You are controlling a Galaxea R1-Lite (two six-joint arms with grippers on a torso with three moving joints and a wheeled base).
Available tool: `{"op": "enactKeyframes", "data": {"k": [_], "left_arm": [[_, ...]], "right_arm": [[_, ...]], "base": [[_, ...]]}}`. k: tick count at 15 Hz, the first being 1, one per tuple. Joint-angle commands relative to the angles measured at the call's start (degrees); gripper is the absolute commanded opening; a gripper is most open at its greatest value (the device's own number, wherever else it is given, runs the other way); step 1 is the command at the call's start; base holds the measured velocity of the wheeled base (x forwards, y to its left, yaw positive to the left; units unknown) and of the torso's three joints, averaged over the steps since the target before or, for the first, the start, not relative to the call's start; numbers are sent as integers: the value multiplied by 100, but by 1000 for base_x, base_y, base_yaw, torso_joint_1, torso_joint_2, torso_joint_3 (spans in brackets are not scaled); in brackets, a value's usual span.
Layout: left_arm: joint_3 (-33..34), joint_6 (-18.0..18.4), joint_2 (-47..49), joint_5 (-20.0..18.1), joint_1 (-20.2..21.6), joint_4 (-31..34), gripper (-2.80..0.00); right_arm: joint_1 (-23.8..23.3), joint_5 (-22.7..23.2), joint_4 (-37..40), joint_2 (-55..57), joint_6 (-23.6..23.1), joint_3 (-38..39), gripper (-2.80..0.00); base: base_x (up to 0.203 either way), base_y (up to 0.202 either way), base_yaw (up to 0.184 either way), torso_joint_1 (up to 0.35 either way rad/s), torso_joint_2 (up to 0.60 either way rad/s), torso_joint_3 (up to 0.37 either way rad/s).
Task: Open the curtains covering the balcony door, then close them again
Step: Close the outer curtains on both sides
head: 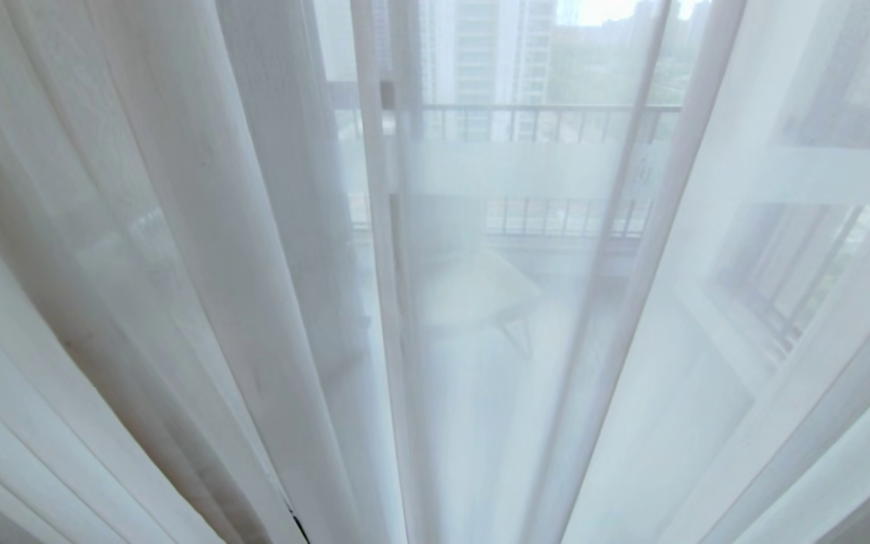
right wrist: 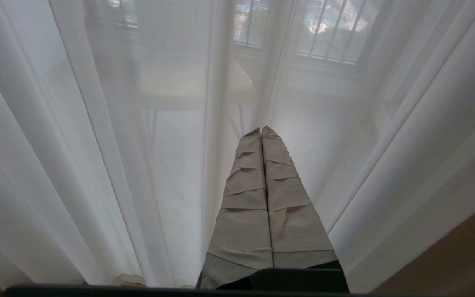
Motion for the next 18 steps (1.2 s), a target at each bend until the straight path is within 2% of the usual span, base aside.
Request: {"op": "enactKeyframes", "data": {"k": [1, 18], "left_arm": [[3, -6, -29, 3, 2, -5, -280], [3, -6, -29, 3, 2, 13, -280]], "right_arm": [[-1, -1, -1, 7, -9, 0, -280], [7, 2, -2, 7, -8, 0, -280]], "base": [[0, 0, 0, 0, 0, 0], [0, 0, 0, 0, 0, 0]]}}
